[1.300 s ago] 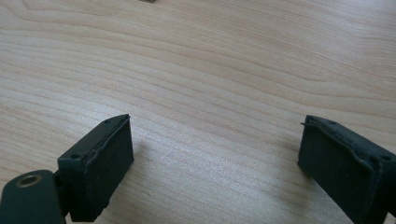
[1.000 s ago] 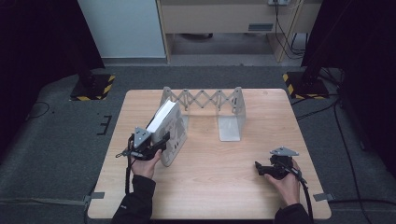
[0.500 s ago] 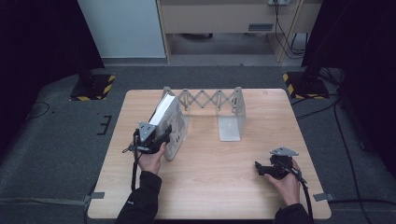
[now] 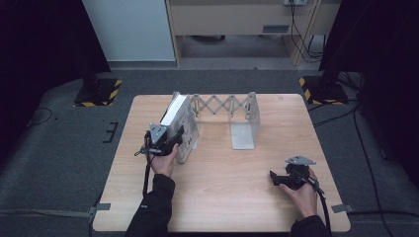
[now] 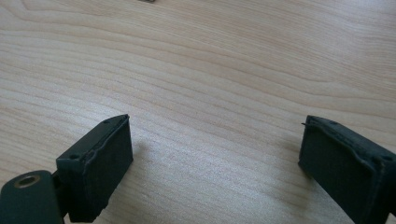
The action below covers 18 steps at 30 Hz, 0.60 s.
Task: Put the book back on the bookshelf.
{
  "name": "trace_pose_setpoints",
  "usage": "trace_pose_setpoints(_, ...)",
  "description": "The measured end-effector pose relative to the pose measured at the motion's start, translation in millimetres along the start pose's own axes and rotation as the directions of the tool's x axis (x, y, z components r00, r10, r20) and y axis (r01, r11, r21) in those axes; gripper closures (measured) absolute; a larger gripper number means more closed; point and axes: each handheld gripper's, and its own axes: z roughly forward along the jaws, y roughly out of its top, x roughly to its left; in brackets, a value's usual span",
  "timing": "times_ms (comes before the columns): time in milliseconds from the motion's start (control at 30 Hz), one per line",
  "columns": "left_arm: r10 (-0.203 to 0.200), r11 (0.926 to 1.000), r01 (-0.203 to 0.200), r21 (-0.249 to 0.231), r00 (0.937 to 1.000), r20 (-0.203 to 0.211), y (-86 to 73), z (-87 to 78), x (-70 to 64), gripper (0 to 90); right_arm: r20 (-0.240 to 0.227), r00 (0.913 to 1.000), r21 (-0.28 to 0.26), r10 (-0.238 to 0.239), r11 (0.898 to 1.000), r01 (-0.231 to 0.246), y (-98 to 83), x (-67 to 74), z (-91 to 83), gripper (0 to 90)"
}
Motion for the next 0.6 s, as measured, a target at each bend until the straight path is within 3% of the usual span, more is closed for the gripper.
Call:
trace_pose_setpoints(267,-0.017,0.9998,0.016,0.014,0.9977,0.065,-8.3,-7.6,4.3,47.7,-0.001,1.0000,0.000,-0.002,1.000,0.002,0.0,-0.1,0.0,9.8)
trace_pose_setpoints(300,-0.005,0.9992,0.002,0.039,0.9978,0.067,-9.1,-8.9,3.4,47.4,0.000,1.0000,0.000,0.000,1.000,0.000,0.0,0.0,0.0,9.8)
trace_pose_setpoints(367,0.002,0.9991,-0.005,0.043,0.9974,0.072,-12.7,-12.1,1.8,46.9,0.000,1.0000,0.000,-0.002,1.000,0.002,0.0,-0.1,0.0,9.8)
trace_pose_setpoints(533,-0.025,0.9957,0.018,0.091,0.9964,0.080,-21.2,-15.2,3.1,46.9,0.000,1.0000,0.000,-0.002,1.000,0.002,0.0,-0.1,0.0,9.9)
trace_pose_setpoints(600,-0.030,0.9965,0.023,0.081,0.9960,0.085,-22.8,-14.7,4.2,47.8,0.000,1.0000,-0.001,-0.002,1.000,0.002,0.0,-0.1,0.0,9.8)
